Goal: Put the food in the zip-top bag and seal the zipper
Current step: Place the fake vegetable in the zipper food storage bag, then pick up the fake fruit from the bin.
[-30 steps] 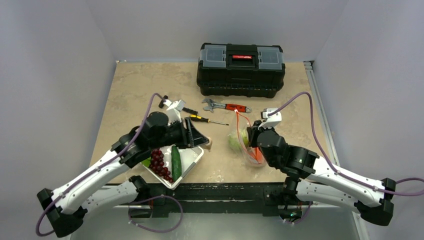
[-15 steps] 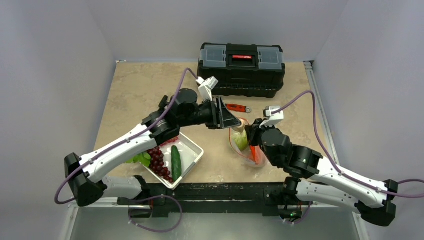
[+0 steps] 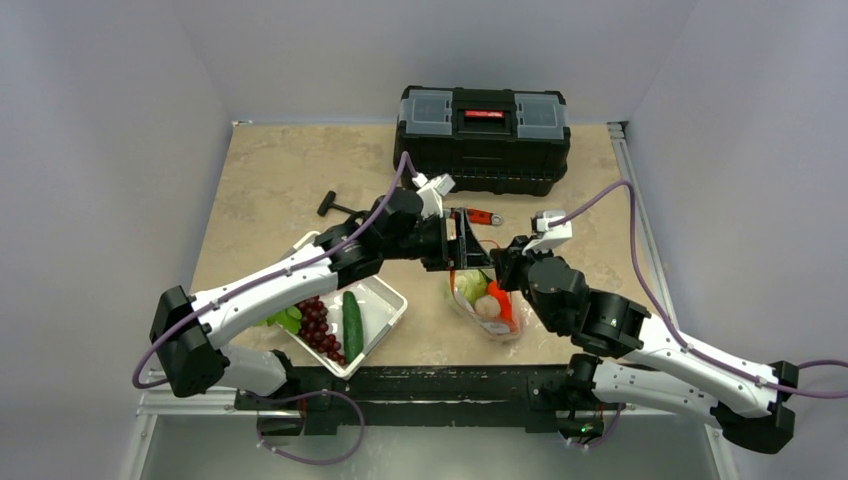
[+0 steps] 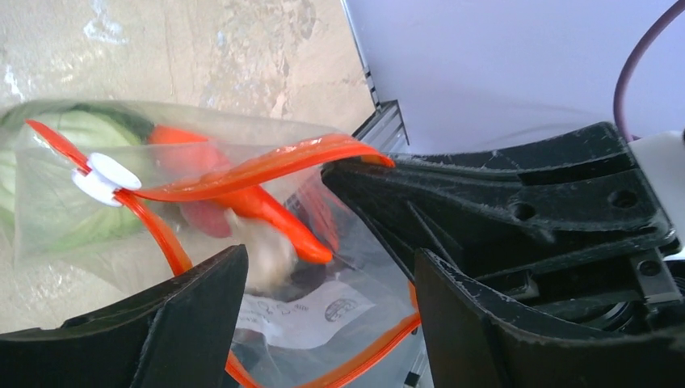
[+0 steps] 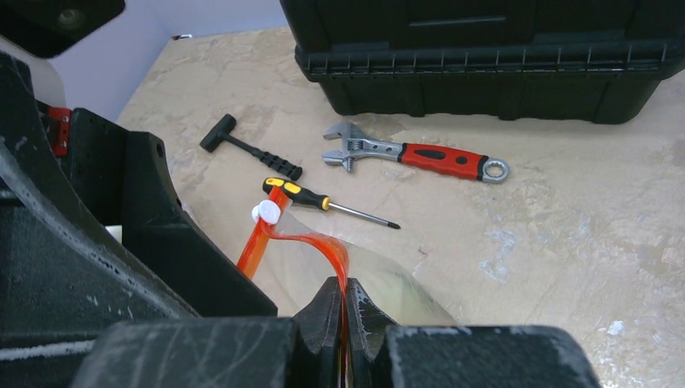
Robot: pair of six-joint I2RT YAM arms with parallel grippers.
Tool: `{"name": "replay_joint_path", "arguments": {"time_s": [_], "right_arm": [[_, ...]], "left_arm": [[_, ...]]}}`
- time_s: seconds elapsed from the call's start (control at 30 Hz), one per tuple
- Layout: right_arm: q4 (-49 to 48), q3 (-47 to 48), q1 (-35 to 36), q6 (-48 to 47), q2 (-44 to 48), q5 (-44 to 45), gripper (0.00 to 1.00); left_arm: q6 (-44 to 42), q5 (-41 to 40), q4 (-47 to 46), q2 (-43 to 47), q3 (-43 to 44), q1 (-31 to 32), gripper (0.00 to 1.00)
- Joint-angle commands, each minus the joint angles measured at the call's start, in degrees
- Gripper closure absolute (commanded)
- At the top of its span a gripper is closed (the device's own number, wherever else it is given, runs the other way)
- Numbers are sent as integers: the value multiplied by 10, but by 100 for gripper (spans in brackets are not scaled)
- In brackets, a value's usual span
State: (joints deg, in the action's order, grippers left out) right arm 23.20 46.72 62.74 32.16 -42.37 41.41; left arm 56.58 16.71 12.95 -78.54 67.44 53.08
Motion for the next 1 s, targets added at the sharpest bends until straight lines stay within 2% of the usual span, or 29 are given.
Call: {"name": "replay_joint_path", "arguments": {"time_s": [0.0,0.23,0.37,0.5,0.7,0.97], "right_arm": [[-14,21,2,10,8,11,100],[-13,15,1,6,17,8,100],[-10,15,1,-3,20,10,100],[7,24,1,-10,17,12,100],[6,8,1,-3,36,13,100],[17,27,1,-14,19,17,100]], "left_arm": [[-21,-5,36,4,31,9,24],[-74,-19,116,58,35,9,23],[-135,-78,228,113,47,8,22],[-168,-172,351,183,41,7,22],[-126,-354,511,264,-9,4,20],[-2,-491,615,287,-76,-1,18]]}}
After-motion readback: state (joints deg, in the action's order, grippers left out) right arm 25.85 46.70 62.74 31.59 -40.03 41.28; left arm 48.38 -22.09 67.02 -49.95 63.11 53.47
